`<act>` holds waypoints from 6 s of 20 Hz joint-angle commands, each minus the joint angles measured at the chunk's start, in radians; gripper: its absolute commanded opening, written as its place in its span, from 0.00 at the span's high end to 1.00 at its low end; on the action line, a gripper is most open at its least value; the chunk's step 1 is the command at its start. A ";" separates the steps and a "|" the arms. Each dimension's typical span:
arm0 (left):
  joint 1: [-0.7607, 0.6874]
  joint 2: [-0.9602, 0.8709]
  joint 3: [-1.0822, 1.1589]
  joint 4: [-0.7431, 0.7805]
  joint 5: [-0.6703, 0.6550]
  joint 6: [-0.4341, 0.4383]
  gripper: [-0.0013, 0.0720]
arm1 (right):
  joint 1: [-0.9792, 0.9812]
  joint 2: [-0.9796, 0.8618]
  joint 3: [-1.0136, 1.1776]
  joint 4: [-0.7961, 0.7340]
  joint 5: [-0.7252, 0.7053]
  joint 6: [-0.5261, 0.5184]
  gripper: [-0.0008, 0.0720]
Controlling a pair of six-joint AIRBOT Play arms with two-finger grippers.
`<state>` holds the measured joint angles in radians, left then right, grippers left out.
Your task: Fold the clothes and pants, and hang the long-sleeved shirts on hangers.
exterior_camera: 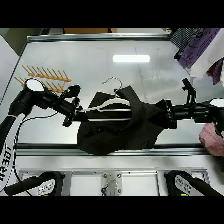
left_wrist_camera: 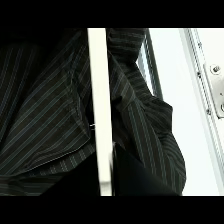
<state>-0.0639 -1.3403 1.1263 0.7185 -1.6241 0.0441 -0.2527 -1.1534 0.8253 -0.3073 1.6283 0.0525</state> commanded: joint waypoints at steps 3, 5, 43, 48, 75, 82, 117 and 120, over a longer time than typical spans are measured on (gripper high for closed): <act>-0.001 0.000 0.000 -0.012 0.002 0.001 0.96 | 0.018 -0.006 -0.001 0.010 -0.006 0.000 0.09; -0.001 0.000 0.000 -0.011 0.002 0.001 0.96 | 0.018 -0.006 -0.001 0.010 -0.006 0.000 0.09; 0.029 0.007 0.000 -0.004 0.161 -0.376 0.30 | 0.018 -0.006 -0.001 0.024 -0.019 -0.202 0.97; 0.129 0.091 0.000 -0.003 0.266 -0.501 0.30 | 0.018 -0.006 -0.001 0.024 -0.035 -0.195 0.97; -0.252 0.032 -0.381 0.038 0.971 -1.506 0.10 | 0.016 0.177 0.027 0.069 -0.278 -0.035 0.97; -0.105 0.185 -0.381 0.103 0.956 -1.509 0.97 | 0.015 0.216 0.027 0.006 -0.278 0.060 0.97; 0.053 0.139 0.163 0.259 0.501 -1.447 0.96 | 0.018 0.457 0.027 -0.187 -0.101 0.350 0.98; 0.053 0.110 0.306 0.259 0.437 -1.447 0.96 | 0.018 0.459 0.027 -0.212 -0.074 0.368 0.98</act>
<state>-0.0101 -1.2114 1.3201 0.9775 -1.1370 -1.4044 -0.2359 -0.6956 0.8520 -0.4583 1.5112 0.3874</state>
